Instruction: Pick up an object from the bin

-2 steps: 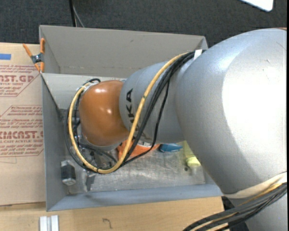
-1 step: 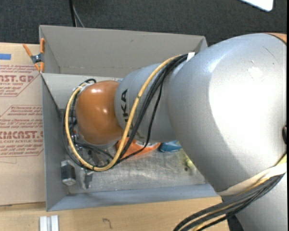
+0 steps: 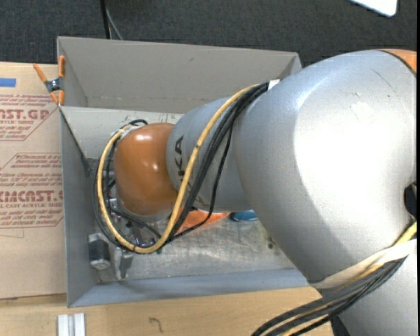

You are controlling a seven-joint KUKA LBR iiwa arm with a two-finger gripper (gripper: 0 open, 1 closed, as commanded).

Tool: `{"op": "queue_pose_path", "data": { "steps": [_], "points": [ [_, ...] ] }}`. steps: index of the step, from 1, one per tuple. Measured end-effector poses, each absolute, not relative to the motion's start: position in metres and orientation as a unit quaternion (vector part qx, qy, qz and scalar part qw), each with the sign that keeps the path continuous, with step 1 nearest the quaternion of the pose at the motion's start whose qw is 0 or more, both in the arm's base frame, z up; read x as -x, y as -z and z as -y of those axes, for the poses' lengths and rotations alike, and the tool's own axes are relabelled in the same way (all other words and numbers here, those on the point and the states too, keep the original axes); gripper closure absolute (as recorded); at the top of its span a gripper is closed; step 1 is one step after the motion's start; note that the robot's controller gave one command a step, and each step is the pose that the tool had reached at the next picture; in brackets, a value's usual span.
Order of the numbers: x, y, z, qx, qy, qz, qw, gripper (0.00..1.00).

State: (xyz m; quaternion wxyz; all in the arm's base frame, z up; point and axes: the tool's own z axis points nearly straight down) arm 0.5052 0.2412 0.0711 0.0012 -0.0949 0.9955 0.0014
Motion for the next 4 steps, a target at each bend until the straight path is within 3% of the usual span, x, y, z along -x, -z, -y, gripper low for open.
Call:
{"op": "queue_pose_path", "data": {
  "steps": [1, 2, 3, 4],
  "points": [
    [-0.514, -0.072, -0.248, 0.298, -0.001, -0.954, 0.001, 1.00],
    [-0.514, -0.072, -0.248, 0.298, -0.001, -0.954, 0.001, 1.00],
    [-0.512, -0.109, -0.242, 0.304, 0.000, -0.953, -0.002, 1.00],
    [-0.518, -0.130, -0.241, 0.302, -0.001, -0.953, 0.001, 0.00]
  ]
}}
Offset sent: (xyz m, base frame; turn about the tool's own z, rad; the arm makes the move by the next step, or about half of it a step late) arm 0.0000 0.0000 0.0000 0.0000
